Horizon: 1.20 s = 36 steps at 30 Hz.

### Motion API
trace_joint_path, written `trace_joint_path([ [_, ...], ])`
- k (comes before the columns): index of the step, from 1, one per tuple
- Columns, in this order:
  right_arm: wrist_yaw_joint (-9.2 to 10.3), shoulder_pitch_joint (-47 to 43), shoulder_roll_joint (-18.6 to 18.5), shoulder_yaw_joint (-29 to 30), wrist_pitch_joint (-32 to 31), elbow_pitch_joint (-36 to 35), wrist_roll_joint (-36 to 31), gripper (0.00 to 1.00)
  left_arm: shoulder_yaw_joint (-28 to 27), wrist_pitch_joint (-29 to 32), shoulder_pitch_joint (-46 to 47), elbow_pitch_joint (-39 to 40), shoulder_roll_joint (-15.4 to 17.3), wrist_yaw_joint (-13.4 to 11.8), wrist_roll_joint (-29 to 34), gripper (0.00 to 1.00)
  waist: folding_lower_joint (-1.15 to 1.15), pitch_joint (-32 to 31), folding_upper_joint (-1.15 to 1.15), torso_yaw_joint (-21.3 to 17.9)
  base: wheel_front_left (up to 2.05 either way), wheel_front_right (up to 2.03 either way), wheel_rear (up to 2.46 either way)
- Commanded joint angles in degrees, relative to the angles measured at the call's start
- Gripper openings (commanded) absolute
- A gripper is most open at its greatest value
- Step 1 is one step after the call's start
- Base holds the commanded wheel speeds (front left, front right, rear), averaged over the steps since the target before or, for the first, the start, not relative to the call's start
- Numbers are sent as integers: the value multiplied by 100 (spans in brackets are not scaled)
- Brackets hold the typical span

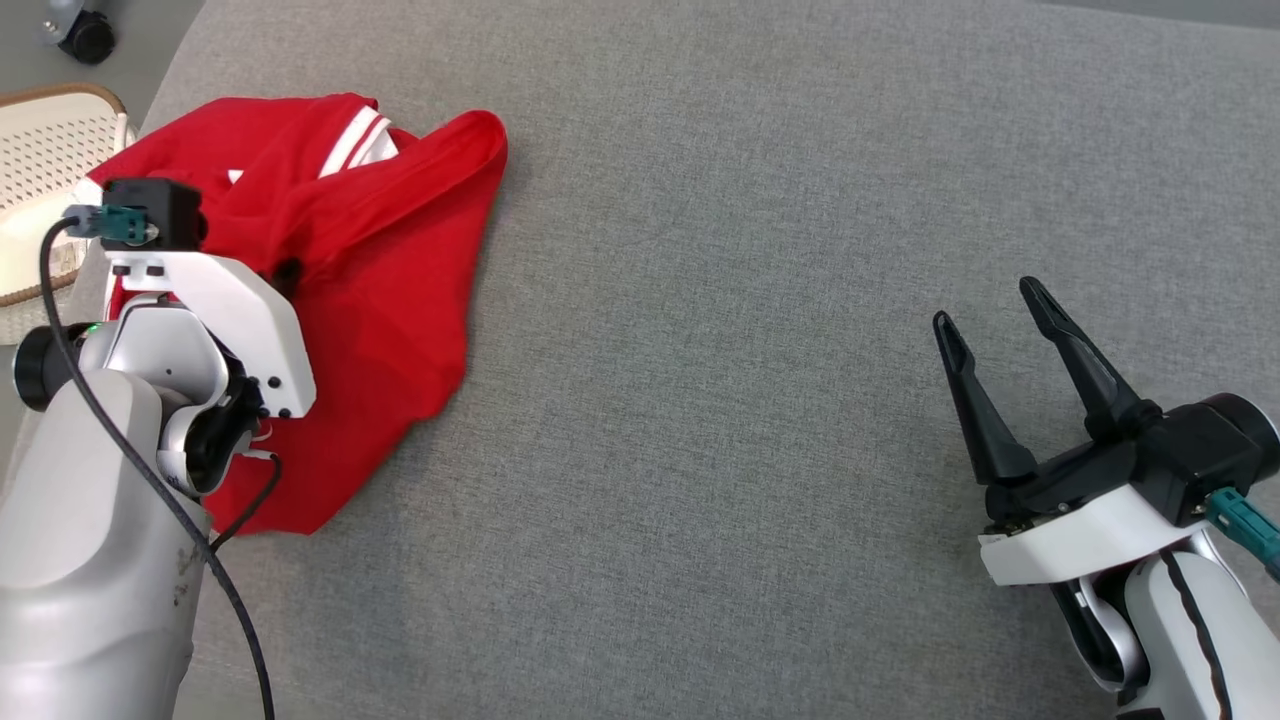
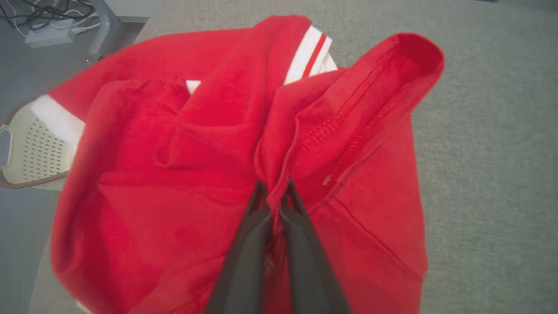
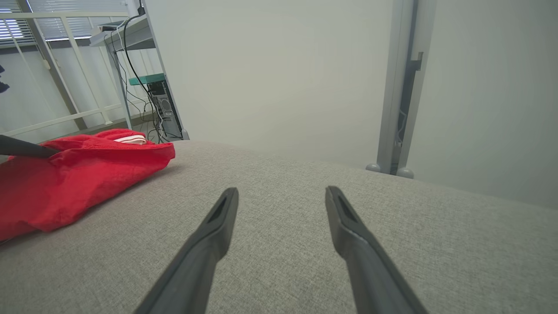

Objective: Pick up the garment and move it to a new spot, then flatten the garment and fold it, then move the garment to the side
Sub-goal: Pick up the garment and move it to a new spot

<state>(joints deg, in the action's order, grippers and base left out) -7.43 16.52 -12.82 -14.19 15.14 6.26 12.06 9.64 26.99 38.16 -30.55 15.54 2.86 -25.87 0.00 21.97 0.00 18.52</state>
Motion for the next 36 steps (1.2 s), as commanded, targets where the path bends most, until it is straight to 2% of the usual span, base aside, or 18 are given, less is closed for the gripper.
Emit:
trace_joint_path([
  [1,-11,33,-6,20,6,3,27,100,-67,-148,16,78,35,-72,-25,0,0,-47,0,10,0,0,0],
  [10,-11,-64,126,68,6,103,52,100,-398,-1400,104,502,-129,-355,-49,0,0,-470,0,48,0,0,0],
  [15,-11,-155,239,101,6,137,49,100,-492,-1990,102,738,-262,-363,-66,0,0,-737,0,33,0,0,0],
  [22,-11,-264,403,188,6,200,48,100,-388,-2807,17,1203,-457,-173,-13,0,0,-1200,0,-126,0,0,0],
  [30,-11,-384,494,426,6,178,-14,100,32,-3053,-108,1700,-789,17,11,0,0,-1570,0,-566,0,0,0],
  [36,-11,-394,568,731,6,88,-80,100,476,-2916,-207,1905,-1041,36,-47,0,0,-1659,0,-1147,0,0,0],
])
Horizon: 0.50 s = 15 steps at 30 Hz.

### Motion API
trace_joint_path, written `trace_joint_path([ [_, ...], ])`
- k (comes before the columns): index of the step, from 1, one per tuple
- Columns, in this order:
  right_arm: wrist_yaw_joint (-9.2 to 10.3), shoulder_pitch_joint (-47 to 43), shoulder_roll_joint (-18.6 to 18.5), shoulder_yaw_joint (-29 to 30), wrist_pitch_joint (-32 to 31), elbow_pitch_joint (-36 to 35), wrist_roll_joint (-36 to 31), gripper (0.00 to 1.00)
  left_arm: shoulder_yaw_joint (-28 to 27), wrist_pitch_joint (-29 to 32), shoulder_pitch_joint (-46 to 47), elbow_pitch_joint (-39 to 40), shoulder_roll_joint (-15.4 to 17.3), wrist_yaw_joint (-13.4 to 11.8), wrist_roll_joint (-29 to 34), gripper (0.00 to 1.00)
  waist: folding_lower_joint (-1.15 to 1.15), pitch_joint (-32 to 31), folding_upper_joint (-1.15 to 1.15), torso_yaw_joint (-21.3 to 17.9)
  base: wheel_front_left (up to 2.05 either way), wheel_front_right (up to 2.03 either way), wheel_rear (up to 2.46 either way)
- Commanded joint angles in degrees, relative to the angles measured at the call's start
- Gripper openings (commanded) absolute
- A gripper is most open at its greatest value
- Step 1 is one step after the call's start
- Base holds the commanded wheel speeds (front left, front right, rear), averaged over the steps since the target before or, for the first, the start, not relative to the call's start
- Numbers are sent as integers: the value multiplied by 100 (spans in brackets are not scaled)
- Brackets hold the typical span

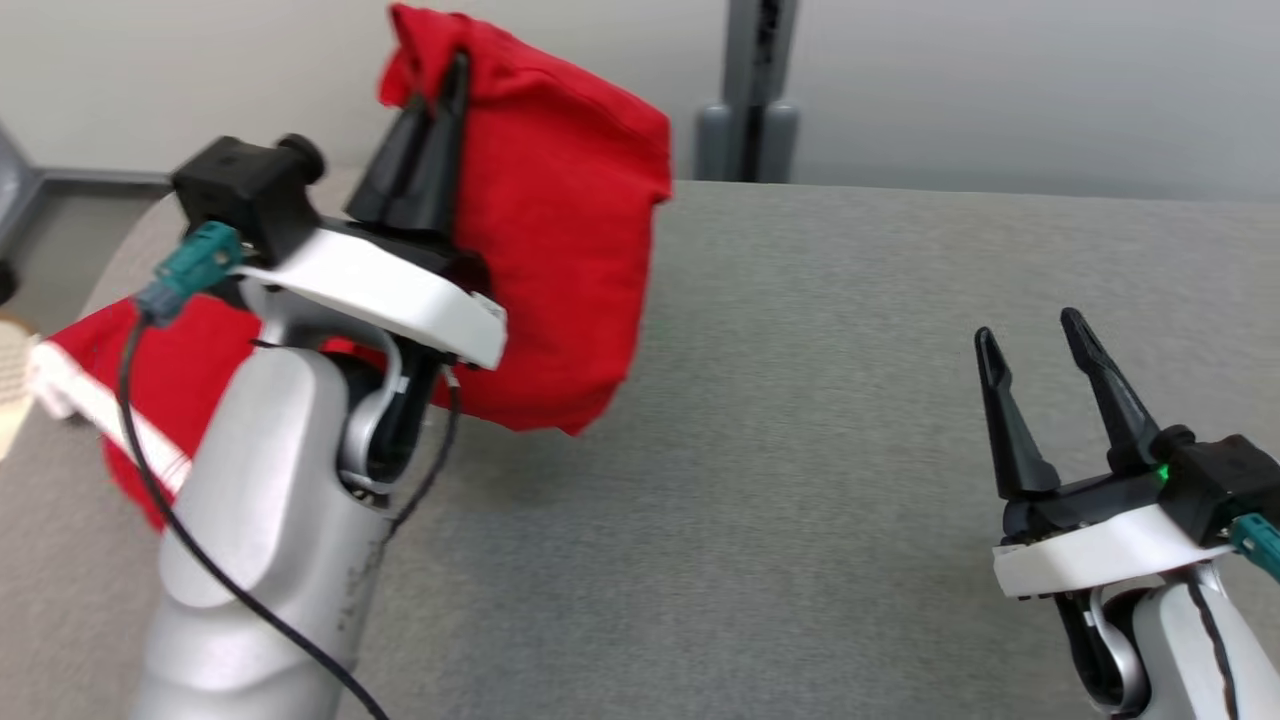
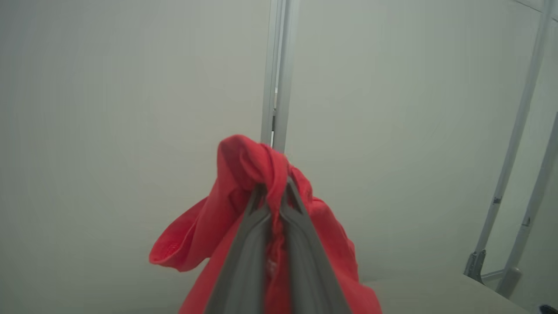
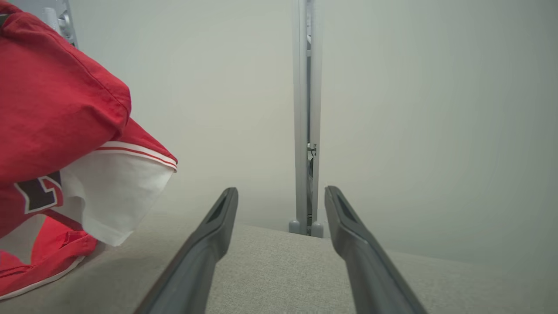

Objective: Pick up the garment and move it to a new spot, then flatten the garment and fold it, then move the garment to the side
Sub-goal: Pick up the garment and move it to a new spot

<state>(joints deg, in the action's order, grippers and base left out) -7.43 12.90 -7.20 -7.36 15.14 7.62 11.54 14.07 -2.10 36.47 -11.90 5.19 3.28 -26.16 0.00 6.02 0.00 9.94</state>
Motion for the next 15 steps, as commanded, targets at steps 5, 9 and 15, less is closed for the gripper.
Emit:
trace_joint_path([
  [5,-11,-15,53,251,6,-113,-69,100,407,23,-134,6,-146,-77,-65,0,0,10,0,-893,0,0,0],
  [9,-11,-7,78,394,6,-161,-87,100,758,-66,-217,-118,-192,-133,-190,0,0,141,0,-1392,0,0,0],
  [15,-11,77,173,558,6,-169,-70,100,1390,-437,-87,-314,-224,-394,-745,0,0,386,0,-2101,0,0,0],
])
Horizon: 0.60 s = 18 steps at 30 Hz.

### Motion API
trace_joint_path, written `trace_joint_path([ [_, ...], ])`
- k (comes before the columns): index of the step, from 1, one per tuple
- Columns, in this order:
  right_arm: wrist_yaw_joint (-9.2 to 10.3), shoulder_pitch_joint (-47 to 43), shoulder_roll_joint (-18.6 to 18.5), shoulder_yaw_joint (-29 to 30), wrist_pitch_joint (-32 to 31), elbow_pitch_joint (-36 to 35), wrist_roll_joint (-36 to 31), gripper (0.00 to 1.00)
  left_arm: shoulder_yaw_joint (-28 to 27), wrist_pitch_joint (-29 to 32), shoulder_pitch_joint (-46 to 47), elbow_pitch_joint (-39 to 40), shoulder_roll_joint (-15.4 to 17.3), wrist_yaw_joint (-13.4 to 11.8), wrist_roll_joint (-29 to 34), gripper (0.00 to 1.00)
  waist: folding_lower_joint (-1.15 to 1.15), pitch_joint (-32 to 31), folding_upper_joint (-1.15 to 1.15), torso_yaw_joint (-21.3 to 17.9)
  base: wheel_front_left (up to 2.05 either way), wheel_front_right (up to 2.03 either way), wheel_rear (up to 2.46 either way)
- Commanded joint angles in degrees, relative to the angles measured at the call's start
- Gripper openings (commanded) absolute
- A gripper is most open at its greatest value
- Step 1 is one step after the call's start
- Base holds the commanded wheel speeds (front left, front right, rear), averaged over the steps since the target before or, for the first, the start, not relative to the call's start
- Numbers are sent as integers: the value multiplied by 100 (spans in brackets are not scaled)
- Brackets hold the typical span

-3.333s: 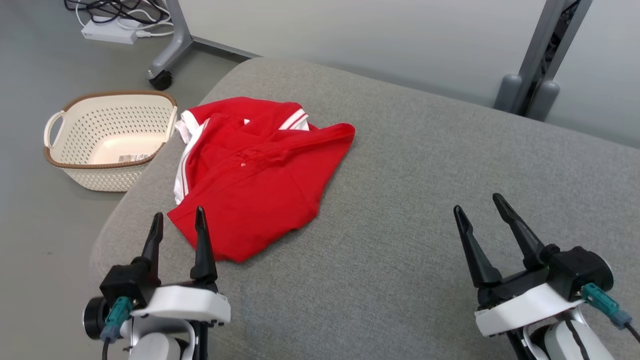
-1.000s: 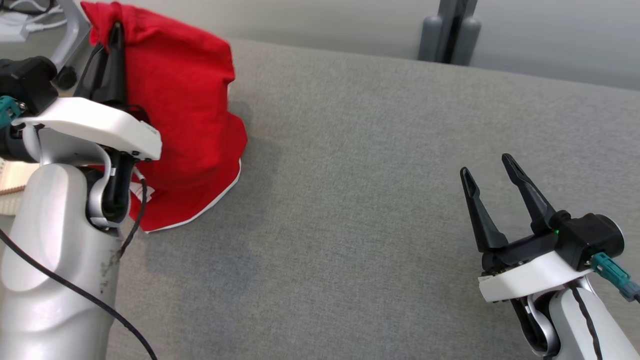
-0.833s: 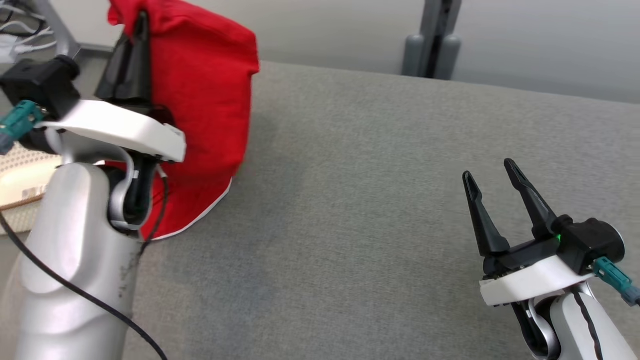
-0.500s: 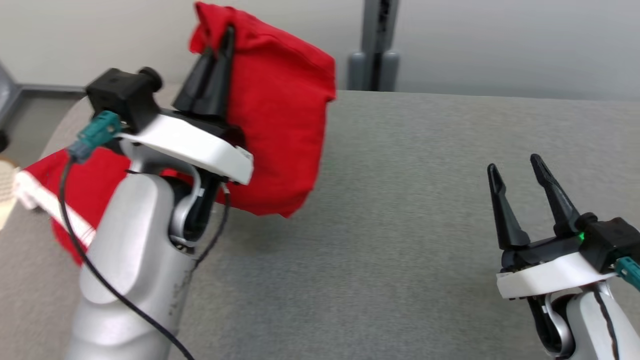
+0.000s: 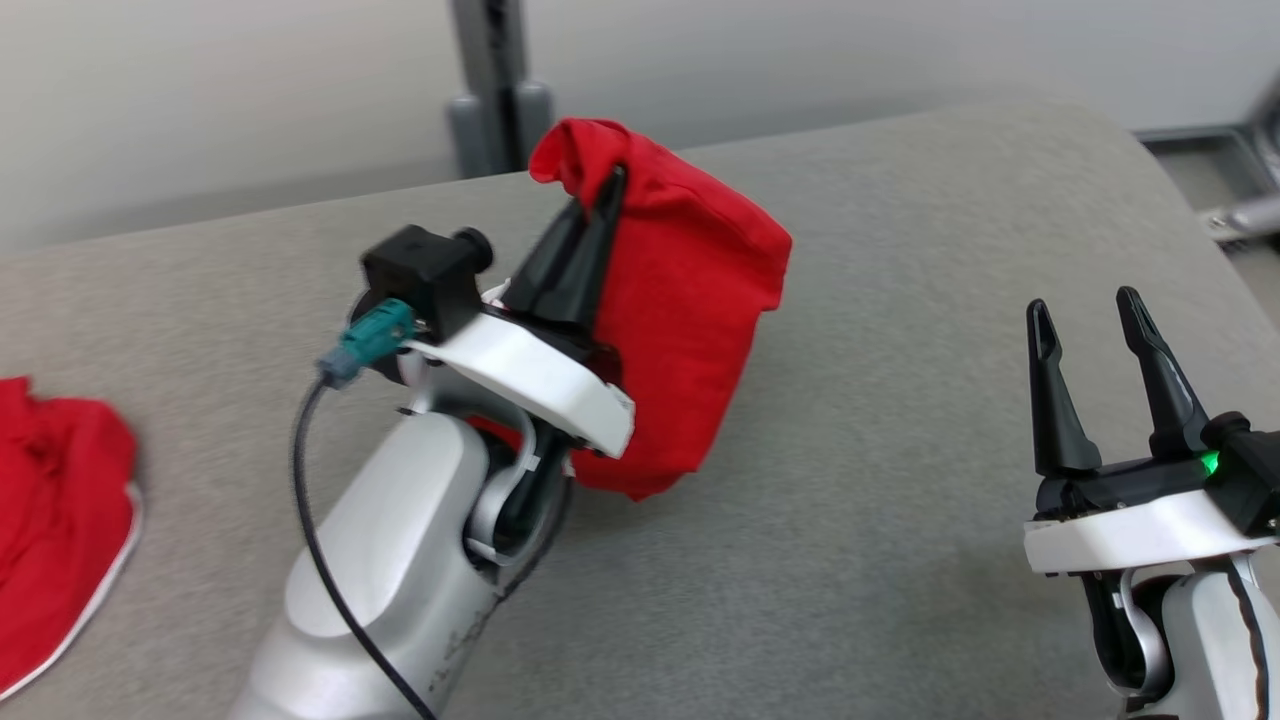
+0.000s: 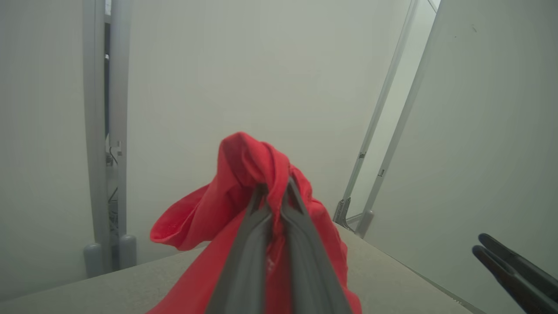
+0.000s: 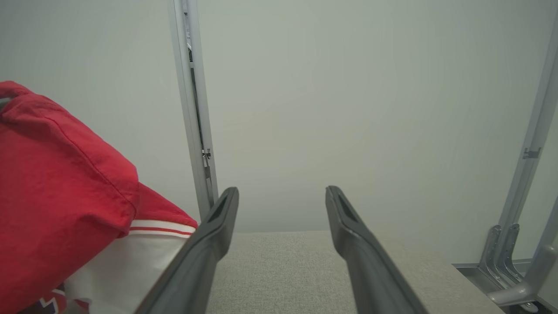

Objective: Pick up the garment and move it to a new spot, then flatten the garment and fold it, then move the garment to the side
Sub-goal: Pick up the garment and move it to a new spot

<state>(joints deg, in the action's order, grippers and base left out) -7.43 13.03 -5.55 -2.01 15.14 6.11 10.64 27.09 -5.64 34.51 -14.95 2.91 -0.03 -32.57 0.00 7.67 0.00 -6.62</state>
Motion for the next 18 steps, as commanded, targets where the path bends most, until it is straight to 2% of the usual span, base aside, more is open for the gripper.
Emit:
trace_joint_path([
  [1,-11,73,26,55,6,-22,21,100,233,-151,172,-39,10,-115,-232,0,0,263,0,-541,0,0,0],
  [9,-11,128,108,103,6,-34,49,100,871,-577,554,-467,16,-480,-835,0,0,544,0,-1046,0,0,0],
  [15,-11,134,175,100,6,-44,49,100,991,-648,716,-1630,16,-622,-961,0,0,667,0,-1135,0,0,0],
  [16,-11,144,187,84,6,-32,48,100,982,-673,760,-1844,24,-657,-928,11,0,676,0,-1132,0,0,0],
  [18,-11,177,202,50,6,-17,44,100,914,-694,781,-2302,40,-745,-951,71,0,692,0,-1103,0,0,0],
])
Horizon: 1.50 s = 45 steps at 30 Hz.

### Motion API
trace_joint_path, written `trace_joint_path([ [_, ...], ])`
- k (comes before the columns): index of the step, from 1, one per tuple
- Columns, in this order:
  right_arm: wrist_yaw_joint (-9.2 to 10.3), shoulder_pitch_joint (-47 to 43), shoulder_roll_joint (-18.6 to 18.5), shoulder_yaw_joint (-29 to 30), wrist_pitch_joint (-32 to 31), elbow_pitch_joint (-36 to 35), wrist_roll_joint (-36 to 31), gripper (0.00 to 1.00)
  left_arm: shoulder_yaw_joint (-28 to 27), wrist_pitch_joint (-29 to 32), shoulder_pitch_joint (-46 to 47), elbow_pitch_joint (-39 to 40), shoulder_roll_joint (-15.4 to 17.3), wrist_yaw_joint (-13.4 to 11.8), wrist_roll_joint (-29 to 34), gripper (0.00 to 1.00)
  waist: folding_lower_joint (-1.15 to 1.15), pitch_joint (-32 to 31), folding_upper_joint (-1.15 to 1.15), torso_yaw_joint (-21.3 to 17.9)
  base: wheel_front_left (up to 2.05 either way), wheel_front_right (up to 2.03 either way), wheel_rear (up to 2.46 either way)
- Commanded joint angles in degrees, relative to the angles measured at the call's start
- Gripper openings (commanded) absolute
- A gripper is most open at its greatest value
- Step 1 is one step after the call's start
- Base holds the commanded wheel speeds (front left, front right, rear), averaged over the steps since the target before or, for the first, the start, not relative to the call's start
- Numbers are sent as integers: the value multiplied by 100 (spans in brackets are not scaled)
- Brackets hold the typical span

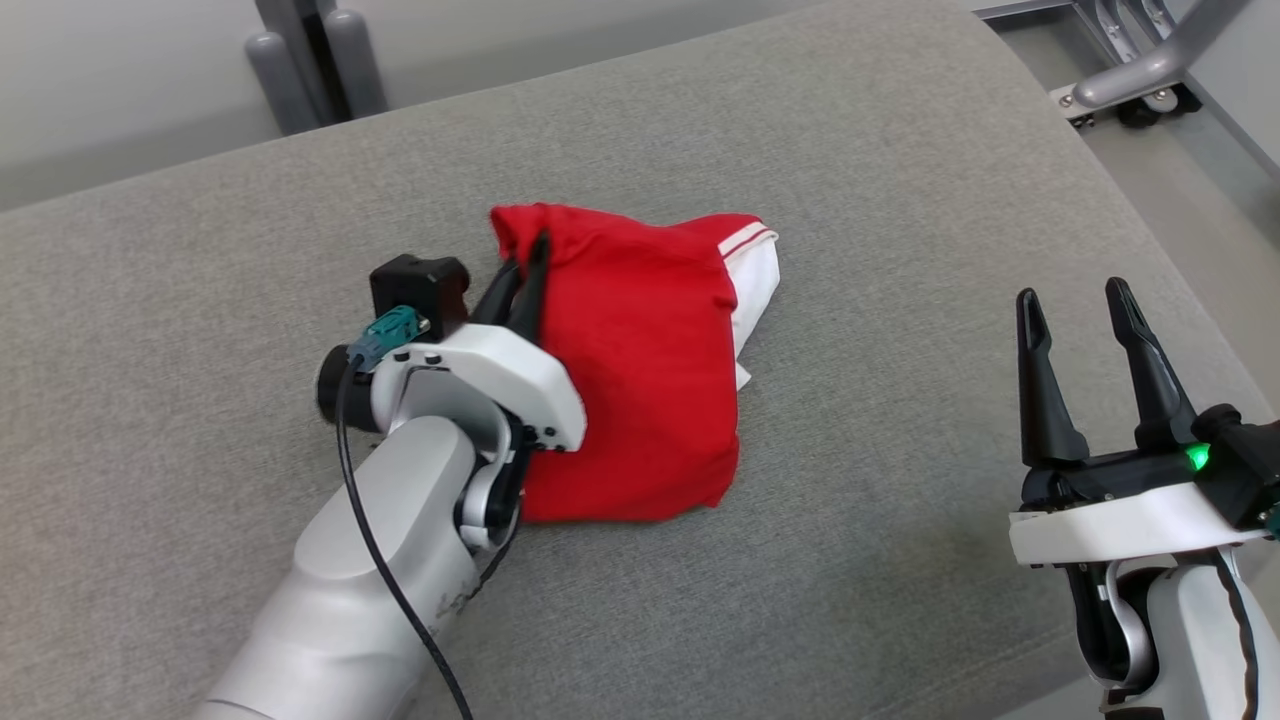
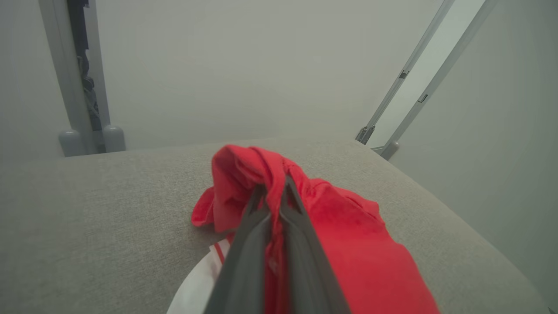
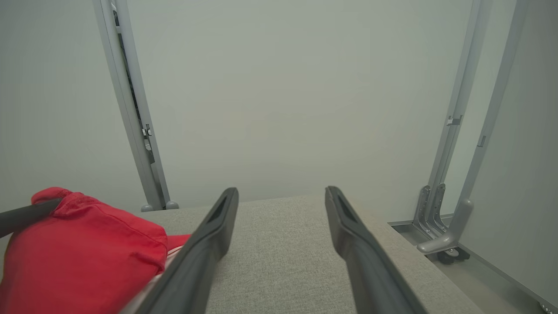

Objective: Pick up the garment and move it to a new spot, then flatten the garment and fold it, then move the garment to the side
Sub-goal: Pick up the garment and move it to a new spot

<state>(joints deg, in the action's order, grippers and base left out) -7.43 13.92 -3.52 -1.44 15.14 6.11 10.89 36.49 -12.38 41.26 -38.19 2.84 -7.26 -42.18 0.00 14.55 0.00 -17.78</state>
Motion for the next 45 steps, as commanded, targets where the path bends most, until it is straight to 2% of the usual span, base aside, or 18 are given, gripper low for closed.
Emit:
trace_joint_path([
  [1,-11,95,4,-9,6,-16,14,100,-6,-16,109,-187,57,-64,54,100,0,7,0,44,0,0,0],
  [7,-11,54,14,-63,6,7,-57,100,-87,-96,251,-1022,53,-158,11,100,0,-66,0,344,0,0,0],
  [13,-11,-31,-93,-79,6,23,-99,100,-371,-275,252,-990,40,-31,-14,100,0,-311,0,753,0,0,0],
  [19,-11,-163,-214,-104,6,4,-111,100,-1084,-272,-370,253,348,-157,833,100,0,-653,0,1181,0,0,0],
  [20,-11,-197,-264,-131,6,-1,-106,100,-1367,-274,-710,725,446,-231,1157,100,0,-770,0,1295,0,0,0],
  [26,-11,-394,-337,-193,6,20,-87,100,-1889,-276,-2103,1833,662,-252,2150,100,0,-1052,0,1569,0,0,0],
  [32,-11,-559,-401,-246,6,65,-42,100,-2421,-277,-3175,2424,441,-203,2485,100,0,-1208,0,1725,0,0,0],
  [36,-11,-658,-461,-226,6,87,1,100,-2656,-277,-3761,2756,248,-68,2796,100,0,-1289,0,1856,0,0,0],
  [40,-11,-761,-474,-186,6,112,22,100,-2774,-277,-4131,2963,80,15,2991,100,0,-1309,0,1993,0,0,0],
  [45,-11,-770,-497,-172,6,133,17,100,-2808,-278,-4175,3016,20,-1,3003,100,0,-1275,0,2161,0,0,0],
])
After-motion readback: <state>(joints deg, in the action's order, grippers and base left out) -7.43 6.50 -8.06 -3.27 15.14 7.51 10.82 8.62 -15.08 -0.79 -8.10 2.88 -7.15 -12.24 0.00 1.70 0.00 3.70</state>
